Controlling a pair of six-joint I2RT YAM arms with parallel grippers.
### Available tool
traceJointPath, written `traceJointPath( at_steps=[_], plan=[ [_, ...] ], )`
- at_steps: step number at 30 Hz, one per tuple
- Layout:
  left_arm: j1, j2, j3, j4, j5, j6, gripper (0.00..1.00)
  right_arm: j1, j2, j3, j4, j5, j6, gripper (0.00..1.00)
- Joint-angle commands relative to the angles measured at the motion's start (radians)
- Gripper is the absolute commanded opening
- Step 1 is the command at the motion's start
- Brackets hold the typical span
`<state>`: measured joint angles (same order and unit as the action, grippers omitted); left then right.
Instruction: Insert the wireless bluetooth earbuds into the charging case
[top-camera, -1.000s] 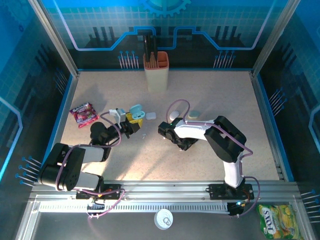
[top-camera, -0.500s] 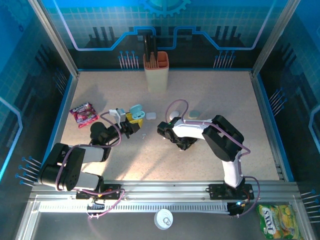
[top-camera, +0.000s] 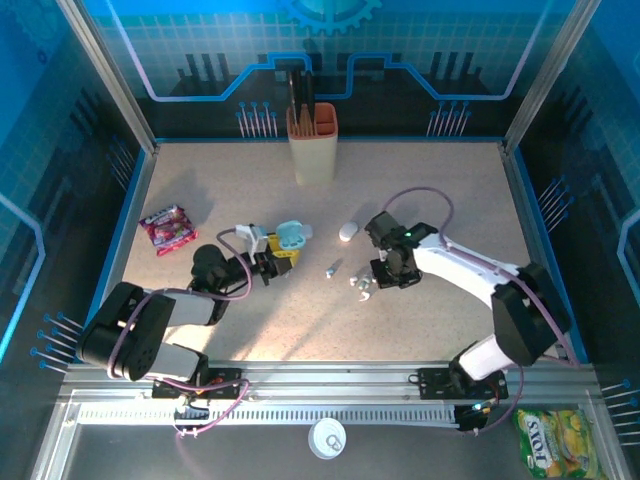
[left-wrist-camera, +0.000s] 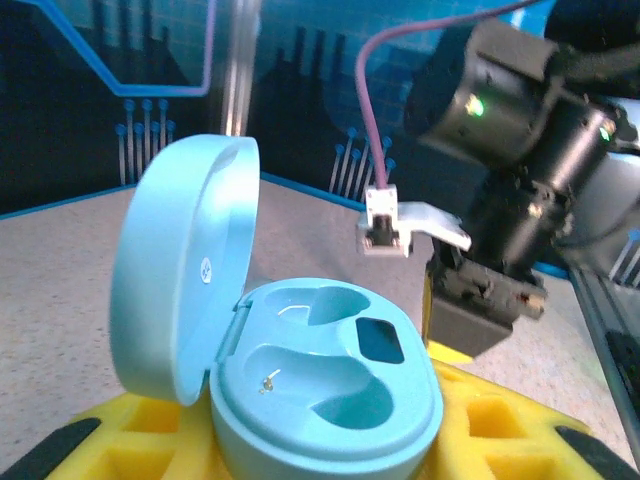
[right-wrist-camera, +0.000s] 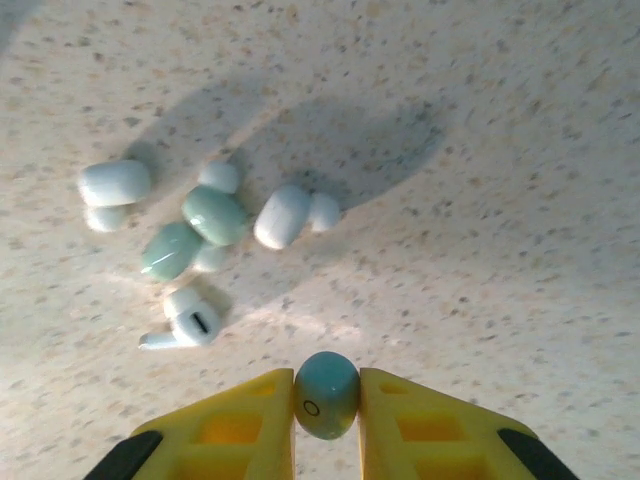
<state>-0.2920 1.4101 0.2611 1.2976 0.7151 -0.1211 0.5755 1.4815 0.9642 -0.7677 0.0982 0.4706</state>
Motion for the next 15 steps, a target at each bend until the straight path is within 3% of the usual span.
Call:
traceJointPath(
  at_steps=[1, 3, 6, 15],
  plan=[
    [-0.058, -0.014, 0.051, -0.131, -0.008, 0.132, 0.3, -0.055, -0.083, -0.056, 0.085, -0.279, 0.02, 0.2],
    [-0.095, -0.016, 0.068, -0.189, -0.017, 0.167, 0.31, -0.086, -0.14, -0.079, 0.106, -0.35, 0.027, 0.2],
    [-0.116, 0.015, 0.073, -0.138, -0.01, 0.143, 0.31, -0.107, -0.198, -0.079, 0.111, -0.406, 0.028, 0.2],
    [-0.177, 0.103, 0.11, -0.079, -0.008, 0.129, 0.3, -0.077, -0.306, -0.057, 0.137, -0.49, 0.052, 0.2]
  ],
)
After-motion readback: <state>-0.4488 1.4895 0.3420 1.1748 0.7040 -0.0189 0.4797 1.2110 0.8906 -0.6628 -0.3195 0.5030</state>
